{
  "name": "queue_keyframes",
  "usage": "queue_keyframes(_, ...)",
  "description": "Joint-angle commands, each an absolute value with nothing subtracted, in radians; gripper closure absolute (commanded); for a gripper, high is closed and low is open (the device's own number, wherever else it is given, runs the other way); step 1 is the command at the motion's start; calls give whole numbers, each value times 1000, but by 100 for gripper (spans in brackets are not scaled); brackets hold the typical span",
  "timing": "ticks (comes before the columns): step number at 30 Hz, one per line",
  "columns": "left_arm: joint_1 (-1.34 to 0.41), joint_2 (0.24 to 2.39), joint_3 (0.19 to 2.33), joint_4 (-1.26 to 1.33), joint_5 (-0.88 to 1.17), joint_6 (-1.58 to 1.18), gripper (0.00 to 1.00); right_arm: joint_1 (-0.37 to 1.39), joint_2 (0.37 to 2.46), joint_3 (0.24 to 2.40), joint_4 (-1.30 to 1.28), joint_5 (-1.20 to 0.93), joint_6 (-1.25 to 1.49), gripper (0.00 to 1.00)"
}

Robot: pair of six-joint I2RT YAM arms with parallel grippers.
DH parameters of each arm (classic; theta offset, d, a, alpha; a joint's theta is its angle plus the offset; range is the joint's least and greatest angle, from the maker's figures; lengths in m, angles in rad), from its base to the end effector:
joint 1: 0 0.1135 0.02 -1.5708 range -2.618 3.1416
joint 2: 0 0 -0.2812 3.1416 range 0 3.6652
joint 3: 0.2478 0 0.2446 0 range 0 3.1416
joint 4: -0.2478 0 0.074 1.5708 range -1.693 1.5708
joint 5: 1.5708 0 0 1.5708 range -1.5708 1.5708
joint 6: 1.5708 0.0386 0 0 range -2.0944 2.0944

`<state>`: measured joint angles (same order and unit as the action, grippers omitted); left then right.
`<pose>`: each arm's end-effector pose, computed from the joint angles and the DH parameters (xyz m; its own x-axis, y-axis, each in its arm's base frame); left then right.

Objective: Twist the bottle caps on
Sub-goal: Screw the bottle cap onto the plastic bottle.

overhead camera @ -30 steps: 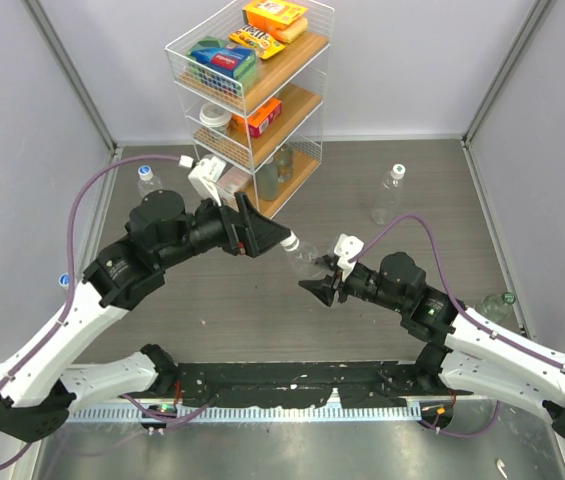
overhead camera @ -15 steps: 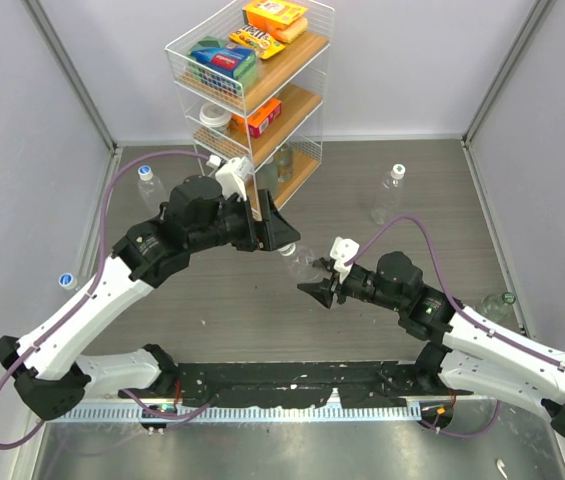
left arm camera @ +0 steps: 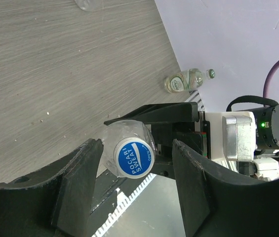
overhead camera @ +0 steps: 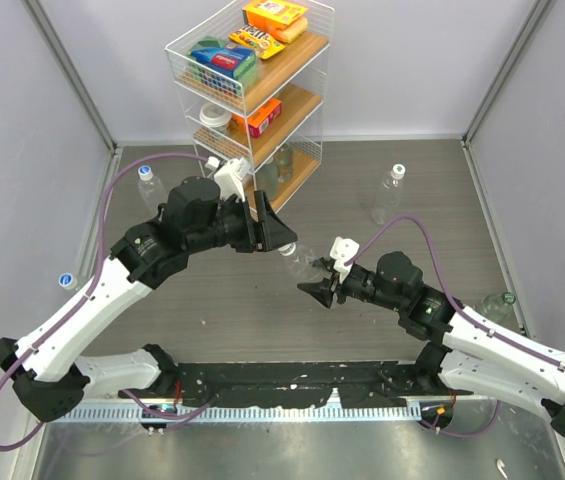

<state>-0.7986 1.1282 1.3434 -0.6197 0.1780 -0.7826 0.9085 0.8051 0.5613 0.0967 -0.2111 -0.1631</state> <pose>0.1496 -0.1634 0.4328 -0.7719 -0.2021 -0.6027 0.3869 0.6030 -0.6976 0.1045 0.1471 0.3008 0.0570 -0.1851 -0.9811 -0.9012 0.4133 -0.1303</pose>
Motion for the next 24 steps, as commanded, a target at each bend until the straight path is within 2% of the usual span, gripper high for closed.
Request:
queue_keyframes(1, -801, 1114, 1336, -611, 198, -785, 37, 910, 795, 580, 135, -209, -167, 99)
queue_keyframes(10, -801, 1108, 1316, -603, 210, -790, 44, 910, 798, 584, 133, -192, -163, 99)
queue_keyframes(24, -799, 1082, 1292, -561, 195, -802, 45, 908, 802, 584, 123, -198, -161, 99)
